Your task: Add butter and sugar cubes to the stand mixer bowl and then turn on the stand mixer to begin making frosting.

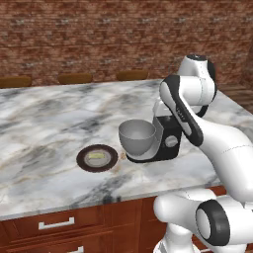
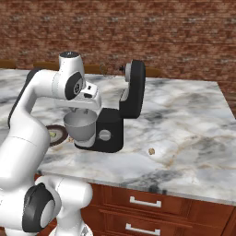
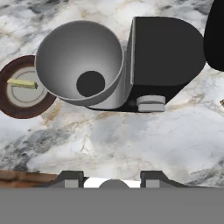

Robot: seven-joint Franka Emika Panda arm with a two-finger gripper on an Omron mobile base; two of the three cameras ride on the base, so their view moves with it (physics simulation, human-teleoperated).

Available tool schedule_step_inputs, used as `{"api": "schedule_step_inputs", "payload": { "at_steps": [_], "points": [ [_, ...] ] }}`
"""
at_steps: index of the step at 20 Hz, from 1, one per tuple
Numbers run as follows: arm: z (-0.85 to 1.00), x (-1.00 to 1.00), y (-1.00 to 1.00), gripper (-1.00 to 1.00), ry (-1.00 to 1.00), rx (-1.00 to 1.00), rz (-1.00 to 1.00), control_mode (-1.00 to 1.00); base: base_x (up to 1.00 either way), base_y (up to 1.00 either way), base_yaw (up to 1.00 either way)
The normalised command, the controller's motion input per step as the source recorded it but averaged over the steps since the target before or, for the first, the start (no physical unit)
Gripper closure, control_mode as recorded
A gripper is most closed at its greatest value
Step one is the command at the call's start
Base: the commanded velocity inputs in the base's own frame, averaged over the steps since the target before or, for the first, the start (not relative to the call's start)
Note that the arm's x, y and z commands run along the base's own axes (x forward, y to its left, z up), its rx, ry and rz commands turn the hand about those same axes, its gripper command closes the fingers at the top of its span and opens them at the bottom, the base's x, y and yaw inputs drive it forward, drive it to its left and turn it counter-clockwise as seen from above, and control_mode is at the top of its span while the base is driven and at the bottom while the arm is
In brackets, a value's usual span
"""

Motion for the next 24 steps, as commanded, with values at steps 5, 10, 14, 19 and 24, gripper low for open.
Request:
{"api": "schedule_step_inputs", "payload": {
  "at_steps": [5,10,14,19,24],
  "points": [
    [0.00,0.00,0.00,-1.00,0.00,0.00,0.00,1.00,-0.01,0.04,0.00],
    [0.00,0.00,0.00,-1.00,0.00,0.00,0.00,1.00,-0.09,0.40,0.00],
    [0.00,0.00,0.00,-1.00,0.00,0.00,0.00,1.00,-0.11,0.32,0.00],
    [0.00,0.00,0.00,-1.00,0.00,0.00,0.00,1.00,-0.19,0.20,-0.01],
    [0.00,0.00,0.00,-1.00,0.00,0.00,0.00,1.00,-0.31,0.31,-0.07]
  ]
}}
